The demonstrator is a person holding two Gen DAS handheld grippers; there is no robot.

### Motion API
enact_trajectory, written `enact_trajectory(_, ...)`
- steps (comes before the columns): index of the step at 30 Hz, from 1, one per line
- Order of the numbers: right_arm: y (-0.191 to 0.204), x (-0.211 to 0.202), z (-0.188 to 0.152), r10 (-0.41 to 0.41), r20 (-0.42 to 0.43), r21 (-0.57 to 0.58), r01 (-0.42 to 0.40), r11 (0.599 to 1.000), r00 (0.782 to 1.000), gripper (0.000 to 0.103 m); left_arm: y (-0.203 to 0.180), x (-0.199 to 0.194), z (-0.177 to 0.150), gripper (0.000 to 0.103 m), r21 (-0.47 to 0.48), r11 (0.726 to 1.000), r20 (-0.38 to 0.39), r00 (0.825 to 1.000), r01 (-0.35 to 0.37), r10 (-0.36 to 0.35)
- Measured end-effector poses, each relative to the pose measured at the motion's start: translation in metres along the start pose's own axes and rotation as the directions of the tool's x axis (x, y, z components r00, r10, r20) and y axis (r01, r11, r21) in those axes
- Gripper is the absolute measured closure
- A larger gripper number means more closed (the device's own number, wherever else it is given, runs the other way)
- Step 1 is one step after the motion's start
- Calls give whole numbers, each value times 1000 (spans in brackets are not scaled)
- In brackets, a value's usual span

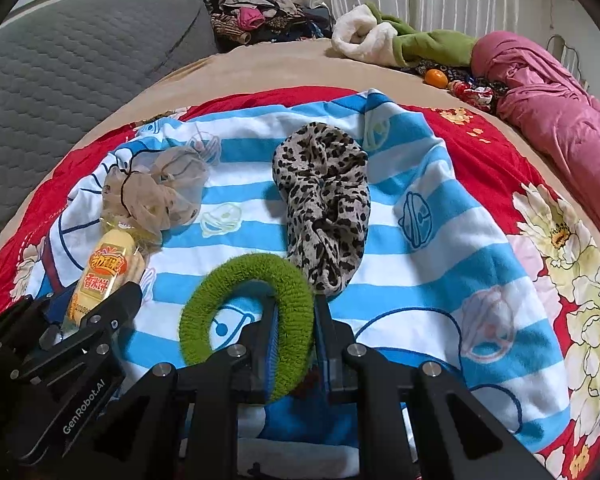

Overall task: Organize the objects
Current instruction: 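Carry the packet and green ring over the striped tray, then lower the packet and ring into the tray and open both tools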

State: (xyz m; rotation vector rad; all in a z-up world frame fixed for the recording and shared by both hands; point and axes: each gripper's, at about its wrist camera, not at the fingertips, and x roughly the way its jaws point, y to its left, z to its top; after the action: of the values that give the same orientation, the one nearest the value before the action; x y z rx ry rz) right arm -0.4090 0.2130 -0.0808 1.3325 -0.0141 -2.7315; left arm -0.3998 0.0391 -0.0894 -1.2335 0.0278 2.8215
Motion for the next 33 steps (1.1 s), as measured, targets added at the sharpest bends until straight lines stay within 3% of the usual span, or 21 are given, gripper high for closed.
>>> enact_trajectory(12,-3,5,-2,1,-26,13,-1,1000,1000,85,-2,1,-2,61,14,1000,-4,1000,-6,6)
enact_trajectory(15,-3,4,-3,8,-29,20,-8,1000,1000,79,-3,0,-3,59,17,1000,-4,1000,-11,11)
enact_trajectory(17,-2,4,-3,13,-29,23,-13,1000,999,71,-5,-1,-4,55,26,1000,-6,1000,-16,16)
enact_trajectory(19,-2,3,-4,13,-29,24,-13,1000,1000,63,-7,-3,-6,38,31,999,-2,1000,-25,25)
enact_trajectory(21,-2,3,-5,10,-27,24,-9,1000,1000,56,-6,-6,-7,32,27,999,6,999,-43,43)
enact_trajectory(33,-12,-5,-5,12,-13,58,-11,998,1000,50,2,-18,-10,28,-3,999,5,999,-35,35)
